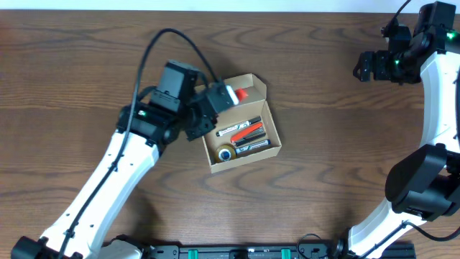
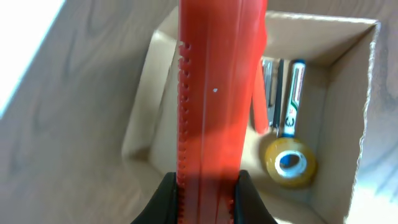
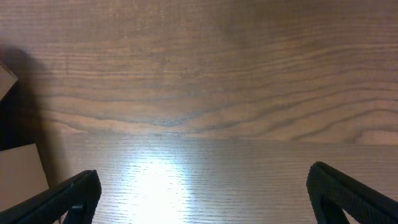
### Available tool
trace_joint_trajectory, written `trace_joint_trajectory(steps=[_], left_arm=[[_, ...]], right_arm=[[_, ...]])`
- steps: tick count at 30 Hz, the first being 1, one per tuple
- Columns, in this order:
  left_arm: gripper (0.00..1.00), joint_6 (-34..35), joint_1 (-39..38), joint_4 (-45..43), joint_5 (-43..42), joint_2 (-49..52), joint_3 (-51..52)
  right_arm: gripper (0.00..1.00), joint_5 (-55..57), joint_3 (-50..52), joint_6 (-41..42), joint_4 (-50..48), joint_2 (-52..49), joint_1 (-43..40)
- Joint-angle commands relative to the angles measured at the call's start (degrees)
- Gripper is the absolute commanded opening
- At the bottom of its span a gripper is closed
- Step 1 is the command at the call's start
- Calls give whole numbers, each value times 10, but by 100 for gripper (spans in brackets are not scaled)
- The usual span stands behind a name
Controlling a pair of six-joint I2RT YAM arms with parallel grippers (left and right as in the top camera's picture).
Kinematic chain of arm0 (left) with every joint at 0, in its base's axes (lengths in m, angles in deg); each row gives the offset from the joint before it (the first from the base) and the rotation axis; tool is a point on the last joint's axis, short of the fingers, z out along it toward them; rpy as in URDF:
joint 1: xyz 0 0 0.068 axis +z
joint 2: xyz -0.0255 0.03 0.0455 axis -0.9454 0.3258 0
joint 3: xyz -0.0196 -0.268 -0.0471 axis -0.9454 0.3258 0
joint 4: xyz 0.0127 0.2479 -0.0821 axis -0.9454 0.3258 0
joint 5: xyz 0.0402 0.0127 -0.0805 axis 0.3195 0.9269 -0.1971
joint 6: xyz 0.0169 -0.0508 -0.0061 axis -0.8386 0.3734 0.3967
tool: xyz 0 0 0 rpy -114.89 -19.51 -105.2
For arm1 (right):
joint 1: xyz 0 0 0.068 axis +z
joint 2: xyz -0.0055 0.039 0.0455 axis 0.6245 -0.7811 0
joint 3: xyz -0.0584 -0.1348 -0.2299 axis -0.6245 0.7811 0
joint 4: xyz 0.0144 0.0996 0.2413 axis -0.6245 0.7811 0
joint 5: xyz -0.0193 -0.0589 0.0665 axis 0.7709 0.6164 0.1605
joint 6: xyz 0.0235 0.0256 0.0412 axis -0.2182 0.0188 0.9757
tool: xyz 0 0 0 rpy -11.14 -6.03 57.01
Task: Pack container
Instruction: 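Lower the red knife into the box and open the left gripper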
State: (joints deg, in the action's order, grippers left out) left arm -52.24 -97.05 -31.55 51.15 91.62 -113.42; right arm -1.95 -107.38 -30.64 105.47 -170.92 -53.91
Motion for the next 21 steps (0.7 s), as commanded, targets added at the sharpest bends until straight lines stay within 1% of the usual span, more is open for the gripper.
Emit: trace_joint_trajectory(steps=[1,8,11,19,21], left_arm=[[6,-47,-12,-17,9,18,-18],[6,-48,-18,-29,-1,73,-18],[6,-37,-30,-29,0,106,-18],[6,44,-71,-21,0,162,-18],[6,52,-74,-9,0,167,-18]], right_arm=[[99,-3,0,-8,-2,3,-5],[99,-3,0,-8,-2,3,-5],[99,-3,0,-8,-2,3,-5],[99,-3,0,-8,-10,3,-5],[99,-3,0,-8,-10,3,-5]])
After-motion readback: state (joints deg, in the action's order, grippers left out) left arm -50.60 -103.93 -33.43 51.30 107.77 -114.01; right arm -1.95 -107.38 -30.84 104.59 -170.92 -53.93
